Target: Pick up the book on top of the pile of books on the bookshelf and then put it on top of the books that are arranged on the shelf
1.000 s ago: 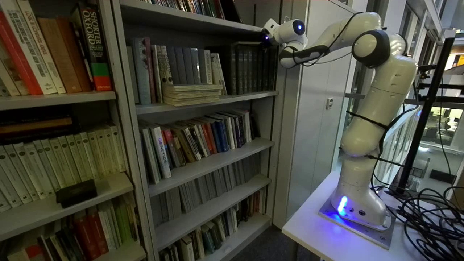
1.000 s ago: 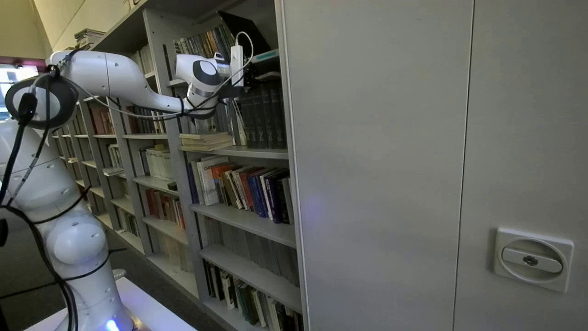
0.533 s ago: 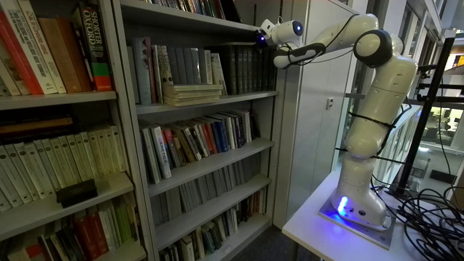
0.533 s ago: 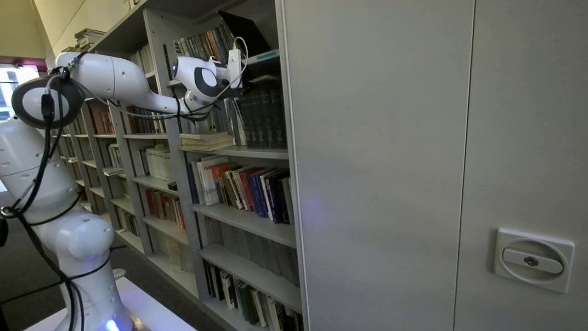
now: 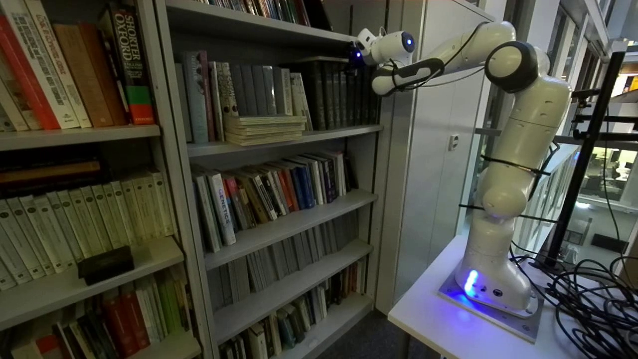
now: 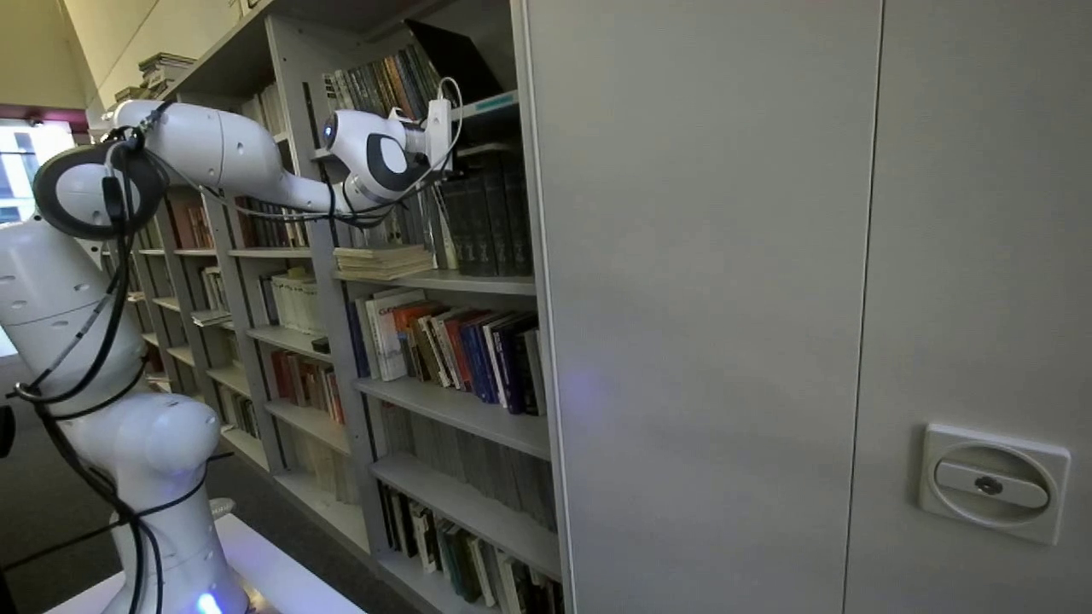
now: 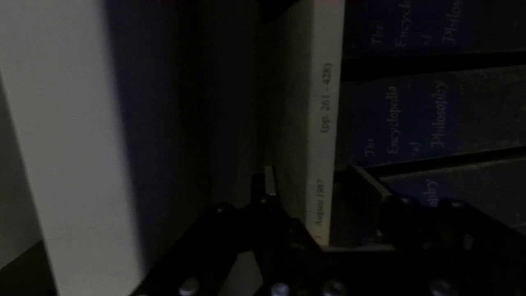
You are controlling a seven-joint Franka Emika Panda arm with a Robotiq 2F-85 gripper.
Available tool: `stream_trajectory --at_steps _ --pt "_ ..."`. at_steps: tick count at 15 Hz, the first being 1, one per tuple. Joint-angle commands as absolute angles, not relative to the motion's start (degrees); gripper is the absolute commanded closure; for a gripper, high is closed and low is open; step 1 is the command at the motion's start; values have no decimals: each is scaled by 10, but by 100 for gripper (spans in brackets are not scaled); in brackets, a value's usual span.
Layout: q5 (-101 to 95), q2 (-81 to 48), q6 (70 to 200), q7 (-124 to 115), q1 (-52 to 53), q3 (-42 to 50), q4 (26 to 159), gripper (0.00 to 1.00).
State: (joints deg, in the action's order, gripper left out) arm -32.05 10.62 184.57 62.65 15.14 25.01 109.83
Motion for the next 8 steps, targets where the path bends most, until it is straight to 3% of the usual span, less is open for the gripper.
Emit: stream_trajectory --at_steps 1,3,8 --pt "-293 59 1839 604 142 249 991 18" --pt "-302 52 1837 589 125 242 982 1" --pt "-317 32 1832 561 107 239 954 0"
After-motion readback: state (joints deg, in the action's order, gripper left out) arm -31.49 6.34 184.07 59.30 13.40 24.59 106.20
